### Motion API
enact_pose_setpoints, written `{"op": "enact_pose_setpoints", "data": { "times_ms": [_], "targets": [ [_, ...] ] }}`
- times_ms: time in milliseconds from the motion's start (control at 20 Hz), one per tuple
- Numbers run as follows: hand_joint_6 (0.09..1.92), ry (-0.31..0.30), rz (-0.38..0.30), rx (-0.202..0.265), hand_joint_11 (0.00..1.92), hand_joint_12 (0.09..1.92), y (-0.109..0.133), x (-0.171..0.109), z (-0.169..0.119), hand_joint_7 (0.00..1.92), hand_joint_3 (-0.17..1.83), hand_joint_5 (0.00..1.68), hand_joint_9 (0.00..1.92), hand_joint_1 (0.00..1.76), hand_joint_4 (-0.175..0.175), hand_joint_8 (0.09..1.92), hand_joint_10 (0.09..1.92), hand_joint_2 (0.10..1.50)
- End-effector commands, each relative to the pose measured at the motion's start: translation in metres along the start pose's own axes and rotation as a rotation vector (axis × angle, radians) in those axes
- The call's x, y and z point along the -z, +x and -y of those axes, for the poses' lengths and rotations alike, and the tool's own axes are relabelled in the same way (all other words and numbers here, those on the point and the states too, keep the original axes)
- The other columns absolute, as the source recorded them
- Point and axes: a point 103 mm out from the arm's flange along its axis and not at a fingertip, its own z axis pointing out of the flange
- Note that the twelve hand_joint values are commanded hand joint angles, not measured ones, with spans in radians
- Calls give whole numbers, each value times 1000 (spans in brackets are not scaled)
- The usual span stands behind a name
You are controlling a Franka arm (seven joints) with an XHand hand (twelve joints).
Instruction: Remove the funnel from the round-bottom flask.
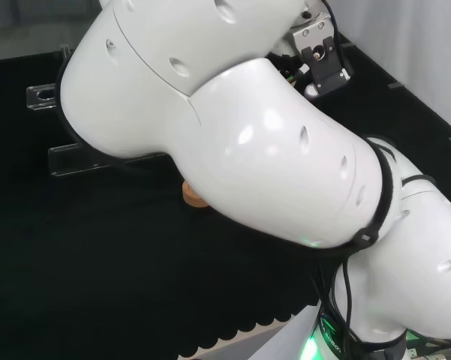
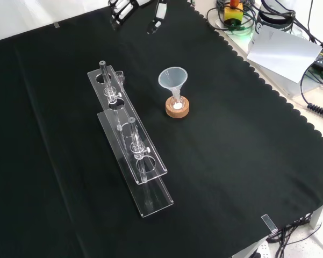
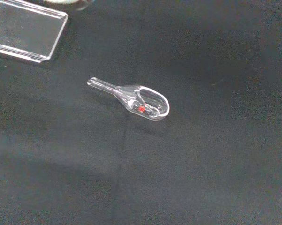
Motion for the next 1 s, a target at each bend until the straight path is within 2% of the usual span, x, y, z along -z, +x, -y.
{"op": "enact_pose_setpoints", "data": {
  "times_ms": [50,250,450,800,1000],
  "targets": [
    [124,6,-28,0,285,1355,0,2,24,266,530,432,521,747,-64,704,644,751],
    [115,-15,-26,11,288,1354,13,11,45,271,522,436,527,743,-64,700,636,757],
    [109,3,-33,42,303,1359,35,18,58,264,519,433,528,737,-63,697,634,757],
    [87,49,-72,136,335,1375,67,21,63,196,505,365,500,697,-58,678,624,735],
    [87,109,-92,194,397,1386,86,20,57,144,484,316,459,670,-56,684,641,708]
  ]
}}
